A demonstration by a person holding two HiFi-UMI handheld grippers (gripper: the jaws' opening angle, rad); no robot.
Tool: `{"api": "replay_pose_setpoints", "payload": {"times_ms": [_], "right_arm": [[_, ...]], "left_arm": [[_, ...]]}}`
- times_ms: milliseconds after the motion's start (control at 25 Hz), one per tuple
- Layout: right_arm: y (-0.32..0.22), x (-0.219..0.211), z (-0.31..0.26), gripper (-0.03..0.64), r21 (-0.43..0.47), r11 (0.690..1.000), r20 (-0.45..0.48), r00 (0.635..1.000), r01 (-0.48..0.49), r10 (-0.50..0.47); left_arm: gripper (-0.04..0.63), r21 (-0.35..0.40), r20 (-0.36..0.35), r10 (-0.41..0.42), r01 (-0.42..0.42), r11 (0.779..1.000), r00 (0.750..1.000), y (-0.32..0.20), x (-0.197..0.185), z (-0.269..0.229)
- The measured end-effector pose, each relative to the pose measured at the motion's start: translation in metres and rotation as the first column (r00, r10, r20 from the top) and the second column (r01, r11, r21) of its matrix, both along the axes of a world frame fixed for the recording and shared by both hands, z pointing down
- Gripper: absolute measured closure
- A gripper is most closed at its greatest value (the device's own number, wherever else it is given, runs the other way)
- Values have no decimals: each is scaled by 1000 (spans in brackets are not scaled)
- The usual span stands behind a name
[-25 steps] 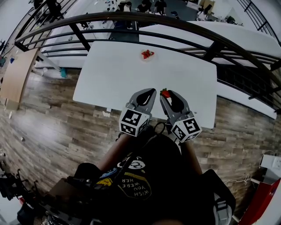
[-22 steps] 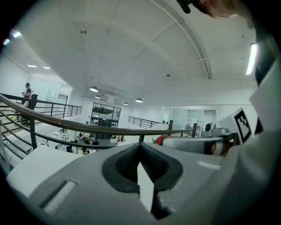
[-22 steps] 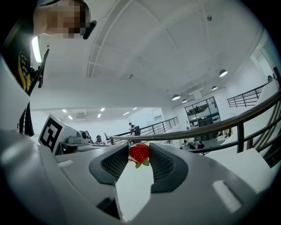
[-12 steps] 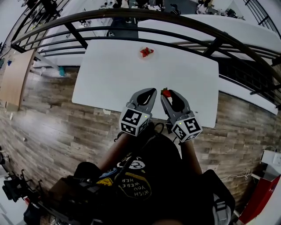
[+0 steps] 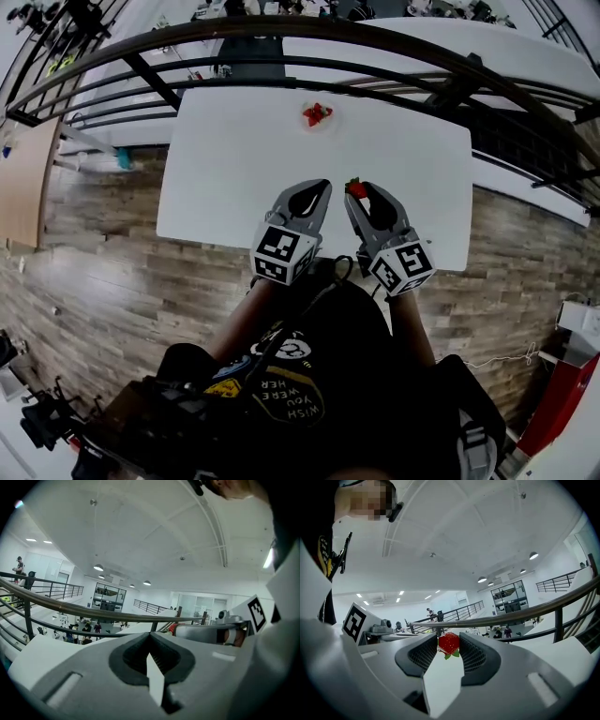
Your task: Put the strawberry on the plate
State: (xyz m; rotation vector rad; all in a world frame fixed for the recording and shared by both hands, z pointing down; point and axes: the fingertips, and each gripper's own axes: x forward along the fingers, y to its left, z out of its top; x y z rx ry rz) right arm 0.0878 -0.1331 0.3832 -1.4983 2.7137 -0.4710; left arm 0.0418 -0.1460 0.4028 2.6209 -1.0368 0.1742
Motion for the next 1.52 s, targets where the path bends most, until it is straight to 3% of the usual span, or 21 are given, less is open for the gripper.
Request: {"api": "replay_pose_setpoints", "payload": {"times_ms": [560,1520], "right_arm": [[-60,-8,33,466,-64,992,-62,992,-113,109],[-161,1,120,466,-217,976,-76,996,22,-40]], "left_arm": [[595,-91,-1,75,-75,993,997,-59,-34,45],[595,-200,67,-19,32,979,998,-152,-21,121]]}}
